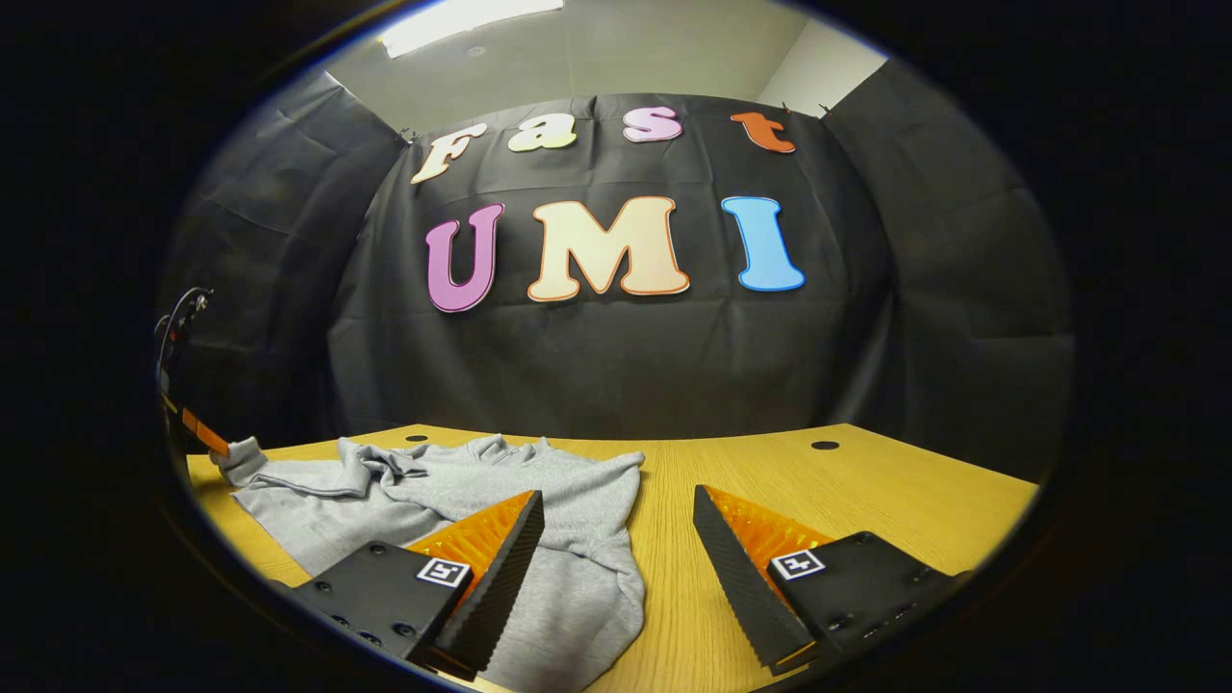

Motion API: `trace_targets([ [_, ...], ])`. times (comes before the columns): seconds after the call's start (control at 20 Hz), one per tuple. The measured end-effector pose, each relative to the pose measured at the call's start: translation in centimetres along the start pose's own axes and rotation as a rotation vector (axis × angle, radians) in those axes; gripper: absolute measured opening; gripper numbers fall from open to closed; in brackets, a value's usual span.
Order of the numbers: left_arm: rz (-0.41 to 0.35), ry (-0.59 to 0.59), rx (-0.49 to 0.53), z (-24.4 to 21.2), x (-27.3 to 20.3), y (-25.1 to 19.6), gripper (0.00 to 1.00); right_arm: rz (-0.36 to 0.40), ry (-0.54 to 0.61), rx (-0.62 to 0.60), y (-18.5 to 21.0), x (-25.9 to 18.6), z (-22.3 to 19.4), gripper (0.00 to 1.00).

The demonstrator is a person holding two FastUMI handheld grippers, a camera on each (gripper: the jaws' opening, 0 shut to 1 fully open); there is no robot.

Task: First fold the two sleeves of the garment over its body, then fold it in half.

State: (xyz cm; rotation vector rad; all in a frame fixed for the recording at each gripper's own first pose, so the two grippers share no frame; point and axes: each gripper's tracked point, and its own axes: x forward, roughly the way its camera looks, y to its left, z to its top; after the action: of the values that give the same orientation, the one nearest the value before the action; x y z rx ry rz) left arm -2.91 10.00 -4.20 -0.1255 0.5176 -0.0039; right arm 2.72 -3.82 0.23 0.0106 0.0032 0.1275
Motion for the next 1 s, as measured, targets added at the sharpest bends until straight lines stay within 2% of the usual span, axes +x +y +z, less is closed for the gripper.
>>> trace_targets([
  [0.2, -0.144, -0.066, 0.068, 5.1, 1.5, -7.1, 0.0, 0.0, -0.001, 0.0, 0.0, 0.0, 0.0, 0.97],
  [0.45, -0.365, -0.103, 0.11, 9.2, 3.8, -18.8, 0.0, -0.001, -0.001, 0.0, 0.1, 0.1, -0.1, 0.97],
  [0.8, -0.593, -0.102, 0.193, 11.6, 5.7, -33.8, 0.0, 0.0, -0.001, 0.0, 0.1, 0.0, -0.1, 0.97],
  [1.0, -0.686, -0.054, 0.22, 10.4, 7.3, -41.4, 0.0, 0.0, -0.001, 0.0, 0.1, 0.0, -0.1, 0.97],
])
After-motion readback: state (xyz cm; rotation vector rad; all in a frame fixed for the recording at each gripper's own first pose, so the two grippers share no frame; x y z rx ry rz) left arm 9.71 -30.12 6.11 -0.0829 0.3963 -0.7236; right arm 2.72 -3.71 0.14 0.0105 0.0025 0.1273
